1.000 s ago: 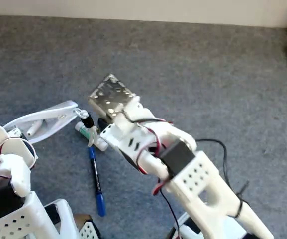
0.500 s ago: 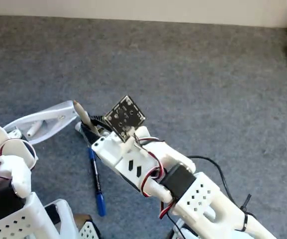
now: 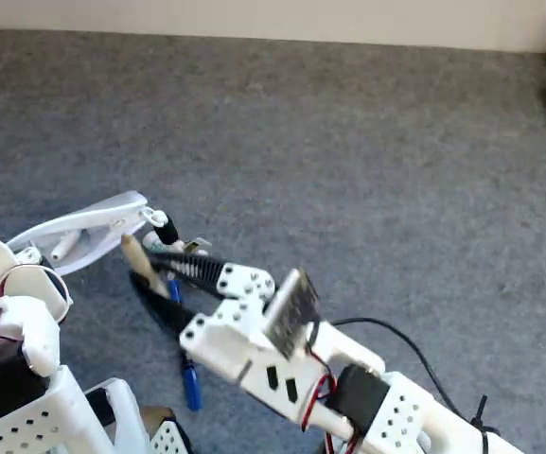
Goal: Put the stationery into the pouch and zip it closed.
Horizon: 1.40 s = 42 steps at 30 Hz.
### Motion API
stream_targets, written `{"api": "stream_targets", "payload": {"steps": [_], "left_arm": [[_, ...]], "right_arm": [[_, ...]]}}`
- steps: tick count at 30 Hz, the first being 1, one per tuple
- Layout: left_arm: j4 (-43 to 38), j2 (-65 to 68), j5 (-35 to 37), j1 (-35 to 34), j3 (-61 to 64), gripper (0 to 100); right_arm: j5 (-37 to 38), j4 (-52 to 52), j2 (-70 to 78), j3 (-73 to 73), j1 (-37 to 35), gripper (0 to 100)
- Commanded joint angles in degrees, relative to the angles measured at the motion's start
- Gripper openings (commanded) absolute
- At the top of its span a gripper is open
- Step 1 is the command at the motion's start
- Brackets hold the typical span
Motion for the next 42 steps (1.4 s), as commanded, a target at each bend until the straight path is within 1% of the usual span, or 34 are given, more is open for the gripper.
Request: {"api": "stream_targets", "payload": {"steps": [1,3,8,14,18,21,25,33,38,42], "left_arm": [[-1.7,0.8,-0.5,-0.2,0.2,1],[-1.7,0.8,-0.6,-0.1,0.2,1],[-1.7,0.8,-0.6,0.0,0.2,1],[-1.3,0.8,-2.0,4.2,0.1,1],[-1.5,0.8,-2.0,4.2,0.1,1],[-1.5,0.8,-1.9,4.2,0.0,1],[-1.3,0.8,-1.9,4.2,0.1,1],[-1.4,0.8,-1.9,4.1,0.2,1],[-1.5,0.8,-1.9,4.2,0.3,1],[-1.4,0.8,-1.9,4.2,0.3,1]], "right_arm": [[-0.2,-10.3,-3.9,3.3,-3.9,0.5],[-0.2,-13.8,-4.3,5.1,-4.9,0.5],[-0.2,-18.4,-4.3,6.3,-5.1,0.5],[-0.2,-26.3,-4.0,6.0,-5.0,0.5],[-0.2,-27.9,-2.6,5.3,-5.0,0.5],[-0.2,-29.9,2.7,0.5,-5.0,0.5],[-0.1,-35.9,12.4,-4.3,-4.7,0.5],[-0.1,-46.5,28.6,-12.0,2.3,0.5],[-0.1,-51.8,37.0,-14.8,4.8,0.5],[-0.1,-55.2,42.2,-14.7,5.0,0.5]]}}
